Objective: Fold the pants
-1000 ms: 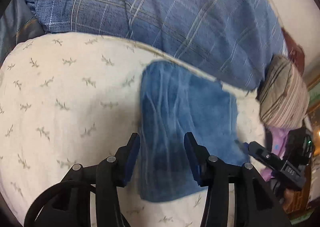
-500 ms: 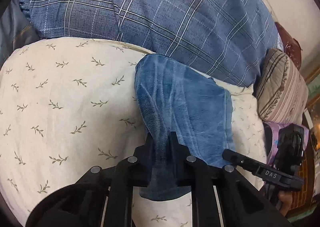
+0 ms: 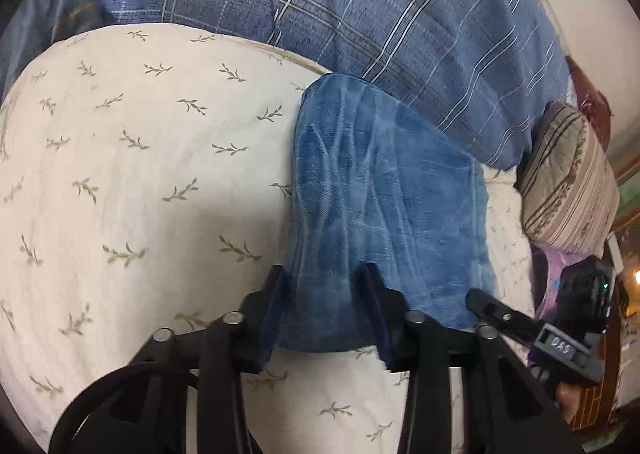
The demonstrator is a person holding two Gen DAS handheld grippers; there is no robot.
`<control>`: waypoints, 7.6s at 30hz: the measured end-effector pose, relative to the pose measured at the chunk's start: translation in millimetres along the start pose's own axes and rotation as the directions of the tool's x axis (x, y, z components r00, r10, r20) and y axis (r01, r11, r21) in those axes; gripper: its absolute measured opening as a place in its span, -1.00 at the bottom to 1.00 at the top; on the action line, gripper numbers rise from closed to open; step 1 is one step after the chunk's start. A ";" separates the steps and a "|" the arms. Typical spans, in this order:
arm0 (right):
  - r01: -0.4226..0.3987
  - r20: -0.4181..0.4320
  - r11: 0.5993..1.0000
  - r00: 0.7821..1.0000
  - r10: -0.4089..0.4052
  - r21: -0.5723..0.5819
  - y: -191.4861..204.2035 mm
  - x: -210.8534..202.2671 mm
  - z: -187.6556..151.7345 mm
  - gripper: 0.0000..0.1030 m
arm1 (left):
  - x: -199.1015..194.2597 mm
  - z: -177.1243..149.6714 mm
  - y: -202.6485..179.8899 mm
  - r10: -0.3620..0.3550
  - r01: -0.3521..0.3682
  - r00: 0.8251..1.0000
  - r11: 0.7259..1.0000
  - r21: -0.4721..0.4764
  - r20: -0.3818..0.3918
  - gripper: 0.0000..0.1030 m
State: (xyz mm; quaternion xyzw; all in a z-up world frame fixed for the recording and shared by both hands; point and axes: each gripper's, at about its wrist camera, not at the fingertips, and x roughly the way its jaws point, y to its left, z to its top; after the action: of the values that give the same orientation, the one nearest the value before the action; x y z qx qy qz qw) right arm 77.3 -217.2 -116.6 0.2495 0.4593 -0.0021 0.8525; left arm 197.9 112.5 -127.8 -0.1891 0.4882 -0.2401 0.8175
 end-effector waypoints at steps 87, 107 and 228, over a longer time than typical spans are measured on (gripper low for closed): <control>0.259 0.293 0.955 0.933 -0.208 -0.144 97.2 -124.0 -144.2 0.66 | -176.9 -181.4 -109.2 0.347 -0.434 0.882 0.861 0.265 0.318 0.20; 0.325 0.316 0.935 0.910 -0.269 -0.141 103.3 -127.9 -145.0 0.66 | -177.9 -181.8 -108.5 0.332 -0.437 0.877 0.853 0.286 0.347 0.22; 0.364 0.336 0.918 0.894 -0.296 -0.159 112.4 -130.3 -146.1 0.66 | -176.9 -186.9 -113.5 0.348 -0.453 0.872 0.840 0.298 0.344 0.22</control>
State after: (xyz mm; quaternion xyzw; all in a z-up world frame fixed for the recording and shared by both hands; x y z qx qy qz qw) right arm -86.1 -85.7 -33.0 0.0695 0.3551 -0.1358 0.9223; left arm -64.0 108.3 -25.5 0.0437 0.3439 -0.1205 0.9302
